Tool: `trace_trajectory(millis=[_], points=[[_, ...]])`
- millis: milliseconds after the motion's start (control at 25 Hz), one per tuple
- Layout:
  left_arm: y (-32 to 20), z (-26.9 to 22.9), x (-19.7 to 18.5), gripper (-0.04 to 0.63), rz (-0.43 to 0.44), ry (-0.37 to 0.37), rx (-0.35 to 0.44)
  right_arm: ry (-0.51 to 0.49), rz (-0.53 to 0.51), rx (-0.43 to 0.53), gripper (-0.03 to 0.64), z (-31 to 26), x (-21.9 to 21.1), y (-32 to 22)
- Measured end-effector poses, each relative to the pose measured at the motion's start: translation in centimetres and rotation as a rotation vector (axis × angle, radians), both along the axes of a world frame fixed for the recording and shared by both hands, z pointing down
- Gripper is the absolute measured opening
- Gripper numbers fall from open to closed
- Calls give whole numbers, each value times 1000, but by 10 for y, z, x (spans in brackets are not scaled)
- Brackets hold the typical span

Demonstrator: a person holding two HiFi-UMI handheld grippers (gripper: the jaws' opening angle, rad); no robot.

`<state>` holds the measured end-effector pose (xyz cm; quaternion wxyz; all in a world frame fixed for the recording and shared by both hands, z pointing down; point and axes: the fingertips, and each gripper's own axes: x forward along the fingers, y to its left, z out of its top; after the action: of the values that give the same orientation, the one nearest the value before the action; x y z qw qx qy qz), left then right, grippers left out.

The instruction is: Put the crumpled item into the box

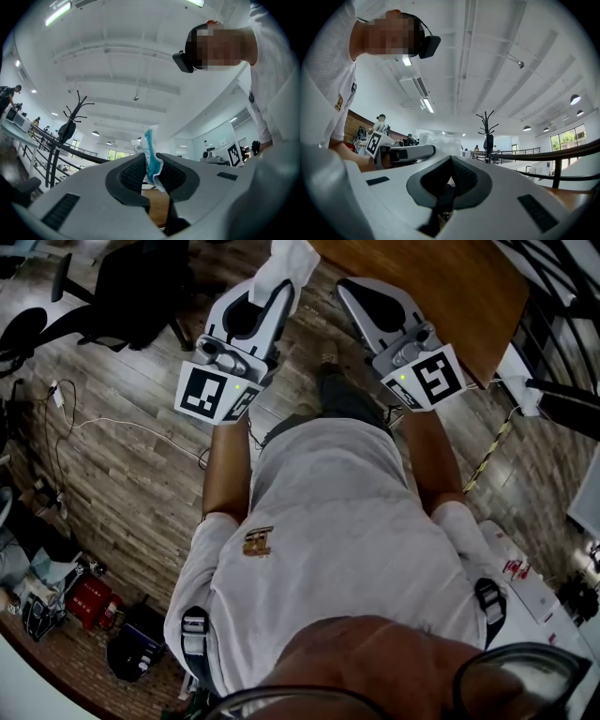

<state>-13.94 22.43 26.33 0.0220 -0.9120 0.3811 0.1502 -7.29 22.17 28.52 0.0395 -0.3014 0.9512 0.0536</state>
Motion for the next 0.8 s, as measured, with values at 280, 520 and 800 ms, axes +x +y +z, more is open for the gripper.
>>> trace_trajectory(millis=[280, 520, 800], points=[[-42, 2, 11, 78, -10, -10, -4, -16, -15, 2, 32, 2, 11, -44], [-96, 7, 15, 78, -19, -15, -14, -20, -26, -4, 32, 6, 16, -99], [-164, 16, 15, 78, -36, -22, -34, -19, -40, -15, 32, 12, 17, -169]])
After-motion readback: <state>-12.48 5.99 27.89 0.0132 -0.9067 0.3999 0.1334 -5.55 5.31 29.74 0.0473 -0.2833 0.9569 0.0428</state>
